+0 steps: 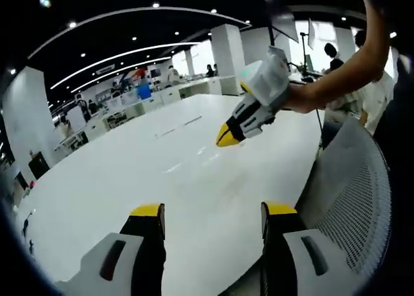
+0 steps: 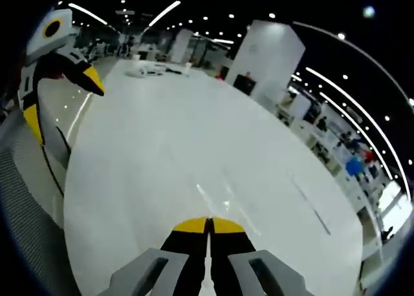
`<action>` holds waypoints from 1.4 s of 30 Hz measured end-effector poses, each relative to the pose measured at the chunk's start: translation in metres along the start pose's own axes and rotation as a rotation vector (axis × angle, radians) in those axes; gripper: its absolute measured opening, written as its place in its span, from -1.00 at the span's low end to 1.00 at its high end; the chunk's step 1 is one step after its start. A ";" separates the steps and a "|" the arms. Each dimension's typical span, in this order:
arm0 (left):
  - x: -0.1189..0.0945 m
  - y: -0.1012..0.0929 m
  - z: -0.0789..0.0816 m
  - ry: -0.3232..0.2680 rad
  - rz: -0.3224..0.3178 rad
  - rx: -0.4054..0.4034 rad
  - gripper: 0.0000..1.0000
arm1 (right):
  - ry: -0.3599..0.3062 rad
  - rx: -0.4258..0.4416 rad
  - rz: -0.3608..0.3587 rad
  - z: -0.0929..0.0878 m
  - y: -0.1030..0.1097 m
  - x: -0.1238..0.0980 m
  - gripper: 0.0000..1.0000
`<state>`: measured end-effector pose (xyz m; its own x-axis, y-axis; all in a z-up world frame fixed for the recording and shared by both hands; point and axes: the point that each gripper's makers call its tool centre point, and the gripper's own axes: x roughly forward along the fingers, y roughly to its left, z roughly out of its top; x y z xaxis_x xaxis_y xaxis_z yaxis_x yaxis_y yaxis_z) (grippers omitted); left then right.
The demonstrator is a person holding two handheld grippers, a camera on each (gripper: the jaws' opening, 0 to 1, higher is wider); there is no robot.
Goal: Open the resealable bag by pulling the two sides of the seal apart until the entire bag opening is separated and visibly accessible.
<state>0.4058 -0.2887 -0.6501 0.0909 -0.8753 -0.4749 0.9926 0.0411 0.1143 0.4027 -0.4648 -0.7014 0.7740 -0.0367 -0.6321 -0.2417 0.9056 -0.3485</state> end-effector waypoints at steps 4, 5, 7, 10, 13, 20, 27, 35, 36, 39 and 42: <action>-0.001 0.006 -0.007 0.020 0.026 -0.021 0.25 | 0.006 -0.011 0.001 0.000 -0.001 0.007 -1.00; 0.000 0.007 -0.008 0.021 0.028 -0.027 0.27 | 0.010 -0.015 0.002 -0.001 -0.001 0.009 -1.00; 0.000 0.007 -0.008 0.021 0.034 -0.035 0.30 | 0.022 -0.023 0.009 -0.005 -0.001 0.013 -1.00; 0.002 0.007 -0.009 0.027 0.040 -0.032 0.29 | 0.044 -0.044 0.020 -0.009 -0.001 0.017 -1.00; 0.007 0.005 -0.018 0.077 0.044 0.014 0.27 | 0.056 -0.048 0.028 -0.012 0.001 0.020 -1.00; 0.011 0.001 -0.017 0.073 0.023 0.005 0.28 | 0.052 0.012 0.067 -0.013 0.011 0.020 -0.89; 0.012 0.002 -0.019 0.094 0.030 0.035 0.29 | 0.060 0.049 0.095 -0.019 0.026 0.019 -0.81; 0.013 0.000 -0.011 0.080 0.025 0.031 0.32 | 0.040 0.118 0.134 -0.025 0.041 0.010 -0.58; 0.013 0.000 -0.010 0.077 0.026 0.029 0.34 | 0.040 0.127 0.132 -0.026 0.041 0.008 -0.54; 0.013 0.001 -0.006 0.067 0.032 0.029 0.36 | 0.037 0.165 0.123 -0.032 0.039 0.000 -0.47; 0.013 0.001 -0.005 0.065 0.034 0.030 0.37 | 0.022 0.233 0.107 -0.036 0.035 -0.011 -0.37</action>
<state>0.4087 -0.2972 -0.6603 0.1309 -0.8406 -0.5256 0.9861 0.0556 0.1568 0.3647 -0.4479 -0.7315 0.7379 0.0583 -0.6724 -0.1784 0.9777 -0.1111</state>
